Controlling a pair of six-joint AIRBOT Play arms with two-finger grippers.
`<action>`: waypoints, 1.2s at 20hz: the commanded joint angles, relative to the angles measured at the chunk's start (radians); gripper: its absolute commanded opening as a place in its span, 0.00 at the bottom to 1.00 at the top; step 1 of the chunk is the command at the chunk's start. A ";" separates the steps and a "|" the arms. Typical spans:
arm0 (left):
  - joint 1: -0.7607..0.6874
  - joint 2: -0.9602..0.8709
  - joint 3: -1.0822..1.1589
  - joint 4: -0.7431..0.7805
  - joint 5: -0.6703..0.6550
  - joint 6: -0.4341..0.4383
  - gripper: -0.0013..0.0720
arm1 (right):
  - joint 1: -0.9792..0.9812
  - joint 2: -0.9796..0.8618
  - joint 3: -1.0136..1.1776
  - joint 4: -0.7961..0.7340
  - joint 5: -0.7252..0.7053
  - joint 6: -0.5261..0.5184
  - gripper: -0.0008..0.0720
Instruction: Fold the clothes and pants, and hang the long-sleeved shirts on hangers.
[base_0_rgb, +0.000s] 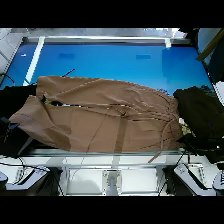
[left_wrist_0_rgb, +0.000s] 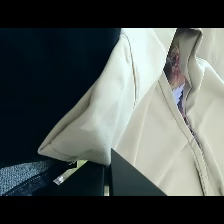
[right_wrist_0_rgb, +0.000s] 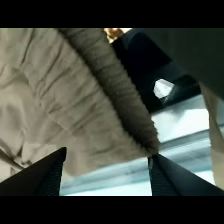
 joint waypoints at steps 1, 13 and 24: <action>0.000 0.001 0.001 0.001 0.001 0.000 0.03 | -0.001 -0.045 -0.002 0.050 -0.044 -0.005 0.77; 0.000 0.025 0.120 0.005 -0.021 -0.012 0.03 | -0.001 -0.005 0.146 0.039 0.201 -0.086 0.04; -0.530 -0.083 0.420 0.321 0.559 -0.330 0.03 | 0.365 0.069 0.348 0.164 -0.018 0.208 0.04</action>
